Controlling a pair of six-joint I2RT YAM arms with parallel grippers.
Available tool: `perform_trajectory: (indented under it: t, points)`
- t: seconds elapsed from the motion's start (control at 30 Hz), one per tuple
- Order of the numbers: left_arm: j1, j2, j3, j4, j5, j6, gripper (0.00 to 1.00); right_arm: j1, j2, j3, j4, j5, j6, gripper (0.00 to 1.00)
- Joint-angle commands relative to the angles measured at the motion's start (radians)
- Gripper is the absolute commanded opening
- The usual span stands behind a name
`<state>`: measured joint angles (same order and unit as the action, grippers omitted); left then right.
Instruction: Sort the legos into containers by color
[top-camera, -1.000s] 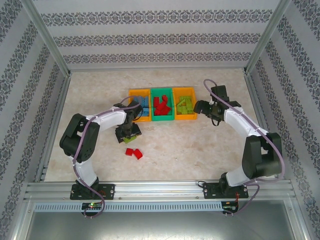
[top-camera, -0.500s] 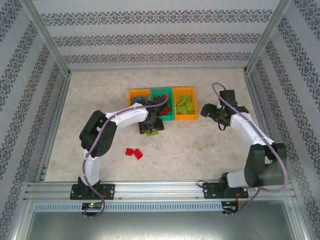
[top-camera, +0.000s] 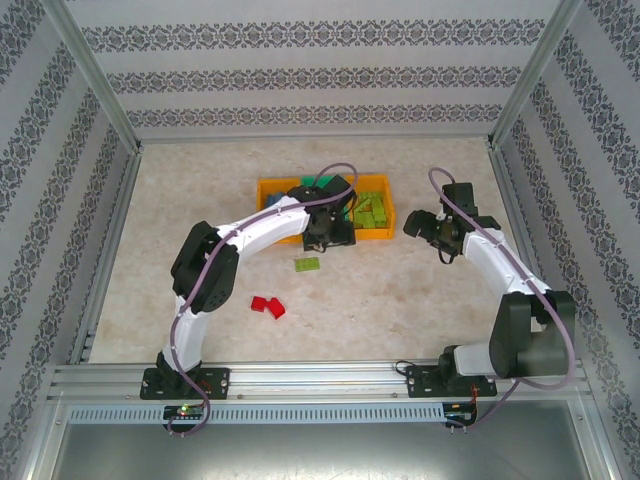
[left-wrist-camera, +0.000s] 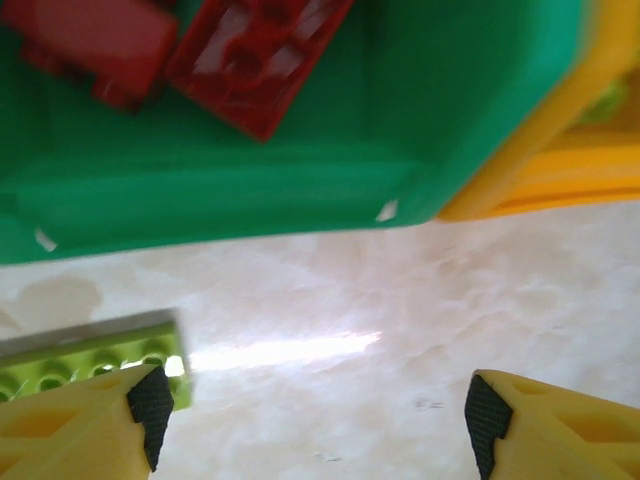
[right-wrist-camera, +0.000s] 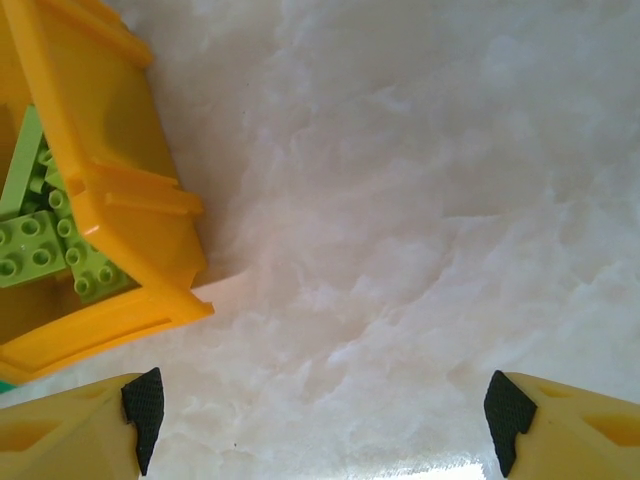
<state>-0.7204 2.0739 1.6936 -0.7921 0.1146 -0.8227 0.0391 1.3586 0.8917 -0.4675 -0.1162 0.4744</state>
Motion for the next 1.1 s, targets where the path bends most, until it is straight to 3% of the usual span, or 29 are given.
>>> perform_trajectory:
  t: [0.0, 0.2, 0.43, 0.6, 0.8, 1.07]
  points:
    - [0.003, -0.076, -0.106, -0.014, -0.024, -0.012, 0.84, 0.075, -0.063, -0.041, -0.022, 0.028, 0.05, 0.86]
    - [0.036, -0.194, -0.22, -0.048, -0.13, -0.008, 0.99, 0.355, -0.062, -0.034, -0.016, 0.16, 0.199, 0.9]
    - [0.146, -0.417, -0.395, -0.056, -0.215, 0.014, 0.99, 0.601, 0.032, -0.001, 0.057, 0.271, 0.341, 0.93]
    - [0.284, -0.537, -0.55, -0.029, -0.184, 0.047, 0.99, 0.728, 0.219, 0.146, 0.034, 0.26, 0.345, 0.93]
    - [0.415, -0.598, -0.648, -0.004, -0.165, 0.109, 0.99, 0.818, 0.442, 0.346, 0.014, 0.209, 0.302, 0.93]
    - [0.543, -0.654, -0.738, 0.04, -0.105, 0.15, 0.99, 0.84, 0.62, 0.488, -0.048, 0.189, 0.269, 0.9]
